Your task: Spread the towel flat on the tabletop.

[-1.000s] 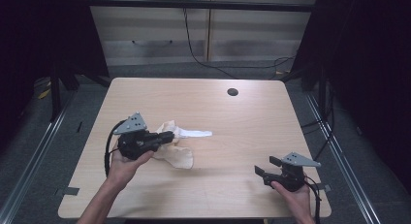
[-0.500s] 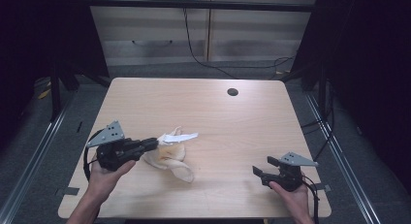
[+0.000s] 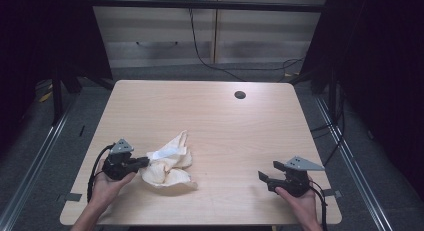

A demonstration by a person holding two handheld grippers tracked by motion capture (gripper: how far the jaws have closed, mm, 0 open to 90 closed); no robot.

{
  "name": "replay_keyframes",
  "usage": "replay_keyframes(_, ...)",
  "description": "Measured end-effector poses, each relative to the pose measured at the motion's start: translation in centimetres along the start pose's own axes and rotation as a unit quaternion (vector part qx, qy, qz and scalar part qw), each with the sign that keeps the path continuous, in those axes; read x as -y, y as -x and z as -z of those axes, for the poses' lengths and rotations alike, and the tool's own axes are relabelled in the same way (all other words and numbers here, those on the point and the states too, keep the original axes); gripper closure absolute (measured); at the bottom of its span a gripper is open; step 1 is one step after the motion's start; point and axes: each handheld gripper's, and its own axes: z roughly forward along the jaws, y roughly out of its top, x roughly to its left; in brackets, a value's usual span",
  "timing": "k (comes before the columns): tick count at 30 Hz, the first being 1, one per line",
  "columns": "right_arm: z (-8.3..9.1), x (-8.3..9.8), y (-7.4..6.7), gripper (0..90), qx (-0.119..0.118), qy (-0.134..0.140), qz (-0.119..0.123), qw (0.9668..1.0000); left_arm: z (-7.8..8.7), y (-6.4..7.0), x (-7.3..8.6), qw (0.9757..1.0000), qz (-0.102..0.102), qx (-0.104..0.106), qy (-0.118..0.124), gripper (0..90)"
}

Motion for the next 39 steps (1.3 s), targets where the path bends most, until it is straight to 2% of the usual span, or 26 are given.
replay_keyframes(1, -0.1, 0.0, -0.1, 27.5, -0.002, -0.001, 0.000, 1.0000, -0.3, 0.0, 0.0, 0.9999, -0.007, -0.002, -0.007, 85.6)
replay_keyframes(2, -0.1, -0.1, -0.2, 27.9, -0.003, -0.003, 0.004, 1.0000, -0.6, 0.1, 0.0, 1.0000, -0.004, -0.004, -0.007, 85.6)
replay_keyframes(3, -0.2, -0.1, -0.2, 28.2, -0.003, -0.005, 0.006, 1.0000, -0.9, 0.1, 0.1, 0.9999, -0.006, 0.000, -0.012, 85.6)
replay_keyframes(6, -0.5, -0.5, -0.7, 28.8, -0.011, -0.009, 0.014, 0.9998, -1.8, 0.3, 0.3, 0.9994, -0.020, -0.006, -0.029, 85.6)
replay_keyframes(8, -0.9, -0.9, -1.2, 31.0, -0.022, -0.013, 0.020, 0.9995, -2.3, 0.2, 0.4, 0.9991, -0.021, -0.007, -0.036, 85.6)
replay_keyframes(10, -1.3, -1.2, -1.6, 31.7, -0.025, -0.014, 0.028, 0.9992, -2.4, 0.2, 0.4, 0.9992, -0.017, -0.004, -0.035, 85.6)
replay_keyframes(12, -1.9, -1.7, -2.1, 33.1, -0.037, -0.012, 0.033, 0.9987, -2.5, 0.3, 0.4, 0.9990, -0.025, -0.013, -0.035, 85.6)
replay_keyframes(15, -3.3, -2.7, -3.1, 34.7, -0.060, -0.015, 0.045, 0.9971, -2.6, 0.2, 0.4, 0.9988, -0.033, -0.014, -0.033, 85.6)
replay_keyframes(16, -3.8, -3.0, -3.5, 35.5, -0.067, -0.016, 0.049, 0.9964, -2.6, -0.1, 0.5, 0.9992, -0.026, -0.009, -0.028, 85.6)
replay_keyframes(21, -6.6, -4.5, -5.1, 39.9, -0.114, -0.023, 0.062, 0.9912, -2.7, -1.0, 1.0, 0.9999, -0.006, 0.007, -0.013, 85.7)
replay_keyframes(25, -9.4, -5.8, -6.5, 44.9, -0.144, -0.035, 0.075, 0.9860, -2.7, -1.3, 1.1, 0.9999, -0.001, 0.015, -0.006, 85.7)
replay_keyframes(26, -10.6, -6.2, -7.0, 45.5, -0.153, -0.041, 0.081, 0.9840, -2.7, -1.4, 1.1, 0.9999, 0.000, 0.016, -0.006, 85.7)
replay_keyframes(29, -12.4, -6.9, -7.6, 48.4, -0.169, -0.050, 0.081, 0.9810, -2.7, -1.6, 1.3, 0.9998, -0.002, 0.018, -0.002, 85.7)
replay_keyframes(33, -14.5, -7.8, -8.3, 49.6, -0.184, -0.073, 0.101, 0.9751, -2.7, -1.9, 1.4, 0.9998, 0.007, 0.019, 0.003, 85.8)
replay_keyframes(39, -16.6, -8.4, -8.9, 47.2, -0.203, -0.074, 0.091, 0.9722, -2.7, -2.1, 1.5, 0.9997, 0.010, 0.021, 0.005, 85.7)
